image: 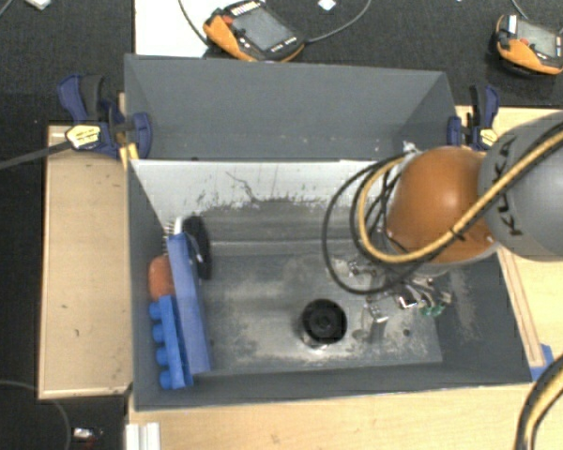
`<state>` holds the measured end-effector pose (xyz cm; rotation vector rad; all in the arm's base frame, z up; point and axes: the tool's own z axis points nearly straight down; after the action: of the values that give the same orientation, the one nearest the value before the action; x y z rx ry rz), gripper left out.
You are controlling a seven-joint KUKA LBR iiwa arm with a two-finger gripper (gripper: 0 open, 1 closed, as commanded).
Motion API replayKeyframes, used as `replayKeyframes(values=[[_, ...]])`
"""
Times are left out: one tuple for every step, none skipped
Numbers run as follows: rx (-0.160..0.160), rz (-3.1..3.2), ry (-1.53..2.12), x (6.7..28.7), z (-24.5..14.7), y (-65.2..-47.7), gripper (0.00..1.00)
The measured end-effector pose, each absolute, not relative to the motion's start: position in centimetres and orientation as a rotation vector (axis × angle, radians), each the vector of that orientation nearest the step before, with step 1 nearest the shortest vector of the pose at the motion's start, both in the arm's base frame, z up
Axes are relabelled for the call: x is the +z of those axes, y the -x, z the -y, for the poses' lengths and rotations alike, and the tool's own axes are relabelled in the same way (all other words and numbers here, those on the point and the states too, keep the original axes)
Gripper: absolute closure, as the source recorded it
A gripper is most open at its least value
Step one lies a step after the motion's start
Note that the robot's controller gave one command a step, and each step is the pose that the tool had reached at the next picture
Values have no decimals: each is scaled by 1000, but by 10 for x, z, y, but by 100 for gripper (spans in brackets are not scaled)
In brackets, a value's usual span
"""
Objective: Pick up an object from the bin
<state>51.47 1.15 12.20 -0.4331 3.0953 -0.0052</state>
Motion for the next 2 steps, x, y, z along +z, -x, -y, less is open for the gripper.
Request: replayKeyframes(values=[[-10,-2983,911,69,-34,-513,0],[-14,-2913,1116,70,-45,-495,100]])
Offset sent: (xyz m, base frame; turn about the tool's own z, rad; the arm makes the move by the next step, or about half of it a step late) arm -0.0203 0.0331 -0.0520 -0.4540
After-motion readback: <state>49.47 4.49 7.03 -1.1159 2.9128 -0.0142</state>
